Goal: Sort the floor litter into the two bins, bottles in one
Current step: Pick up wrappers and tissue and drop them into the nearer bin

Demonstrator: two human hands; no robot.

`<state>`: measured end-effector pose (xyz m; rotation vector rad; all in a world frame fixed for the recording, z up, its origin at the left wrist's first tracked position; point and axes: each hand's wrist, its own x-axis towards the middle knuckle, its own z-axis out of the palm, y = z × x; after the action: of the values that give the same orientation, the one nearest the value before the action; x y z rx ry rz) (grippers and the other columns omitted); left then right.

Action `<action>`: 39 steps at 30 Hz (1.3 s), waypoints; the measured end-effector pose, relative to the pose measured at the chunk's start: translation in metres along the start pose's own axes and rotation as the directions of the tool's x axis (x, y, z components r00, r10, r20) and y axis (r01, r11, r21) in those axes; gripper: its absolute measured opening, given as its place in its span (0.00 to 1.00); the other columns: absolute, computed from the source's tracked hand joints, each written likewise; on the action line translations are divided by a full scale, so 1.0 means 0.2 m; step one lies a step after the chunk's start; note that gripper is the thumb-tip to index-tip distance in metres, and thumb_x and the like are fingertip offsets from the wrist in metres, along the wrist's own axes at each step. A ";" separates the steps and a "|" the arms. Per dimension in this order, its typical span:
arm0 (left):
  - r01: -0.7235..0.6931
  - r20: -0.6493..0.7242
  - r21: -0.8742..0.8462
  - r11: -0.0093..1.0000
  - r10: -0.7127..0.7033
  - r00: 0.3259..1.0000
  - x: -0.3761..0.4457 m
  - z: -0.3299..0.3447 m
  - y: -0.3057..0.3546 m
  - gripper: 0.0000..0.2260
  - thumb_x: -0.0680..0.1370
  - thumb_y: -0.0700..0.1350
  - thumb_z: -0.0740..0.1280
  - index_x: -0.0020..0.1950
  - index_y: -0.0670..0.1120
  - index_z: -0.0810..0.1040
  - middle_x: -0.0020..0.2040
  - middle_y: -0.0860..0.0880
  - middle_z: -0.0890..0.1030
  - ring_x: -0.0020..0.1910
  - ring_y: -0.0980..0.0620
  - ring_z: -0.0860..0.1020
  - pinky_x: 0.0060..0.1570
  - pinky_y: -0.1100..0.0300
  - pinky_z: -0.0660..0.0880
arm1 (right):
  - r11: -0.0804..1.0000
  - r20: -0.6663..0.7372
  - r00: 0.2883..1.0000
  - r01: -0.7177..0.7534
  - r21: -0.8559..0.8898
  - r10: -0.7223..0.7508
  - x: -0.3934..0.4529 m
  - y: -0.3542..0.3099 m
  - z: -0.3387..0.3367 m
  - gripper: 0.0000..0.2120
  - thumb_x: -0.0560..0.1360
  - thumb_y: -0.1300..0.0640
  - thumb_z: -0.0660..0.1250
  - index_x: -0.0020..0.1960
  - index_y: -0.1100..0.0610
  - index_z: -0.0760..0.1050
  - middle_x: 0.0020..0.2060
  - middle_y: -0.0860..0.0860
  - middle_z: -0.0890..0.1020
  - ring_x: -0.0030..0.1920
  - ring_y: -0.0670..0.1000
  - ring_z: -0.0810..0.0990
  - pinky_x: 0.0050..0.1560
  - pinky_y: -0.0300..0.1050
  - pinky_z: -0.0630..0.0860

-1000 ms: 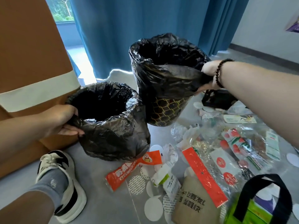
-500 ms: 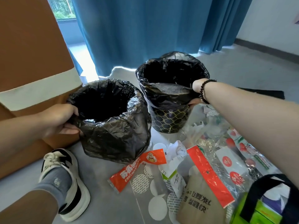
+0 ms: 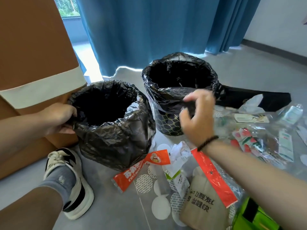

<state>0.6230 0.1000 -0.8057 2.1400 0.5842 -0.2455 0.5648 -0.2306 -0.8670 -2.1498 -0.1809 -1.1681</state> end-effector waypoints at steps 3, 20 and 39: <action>0.005 0.032 -0.094 0.996 -0.002 0.999 -0.03 0.03 0.02 0.09 0.79 0.35 0.55 0.41 0.42 0.70 0.32 0.41 0.74 0.15 0.53 0.73 0.15 0.63 0.72 | 0.998 0.421 0.907 0.004 0.058 -0.028 -0.34 0.00 0.11 0.06 0.65 0.65 0.61 0.41 0.59 0.73 0.40 0.51 0.73 0.43 0.53 0.72 0.45 0.52 0.73; 0.010 0.106 -0.422 0.907 0.039 0.994 0.01 0.27 0.14 0.12 0.80 0.33 0.50 0.41 0.42 0.70 0.29 0.44 0.79 0.20 0.53 0.78 0.20 0.63 0.76 | 0.930 0.942 0.015 0.149 -0.335 0.336 -0.61 0.06 0.54 0.32 0.76 0.35 0.48 0.77 0.42 0.44 0.77 0.50 0.39 0.76 0.56 0.36 0.74 0.62 0.40; 0.106 0.261 -0.327 0.939 -0.018 0.965 -0.24 0.32 0.00 0.17 0.81 0.38 0.52 0.68 0.35 0.67 0.41 0.36 0.82 0.28 0.44 0.83 0.22 0.61 0.77 | 0.943 0.961 -0.011 0.194 -0.269 0.276 -0.81 0.01 -0.16 0.30 0.77 0.37 0.53 0.76 0.45 0.54 0.78 0.51 0.45 0.77 0.56 0.41 0.74 0.53 0.38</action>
<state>0.5831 0.0331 -0.8268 1.7258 0.5032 -0.4178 0.4473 -0.2221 -0.9837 -2.8487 -0.5702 0.8430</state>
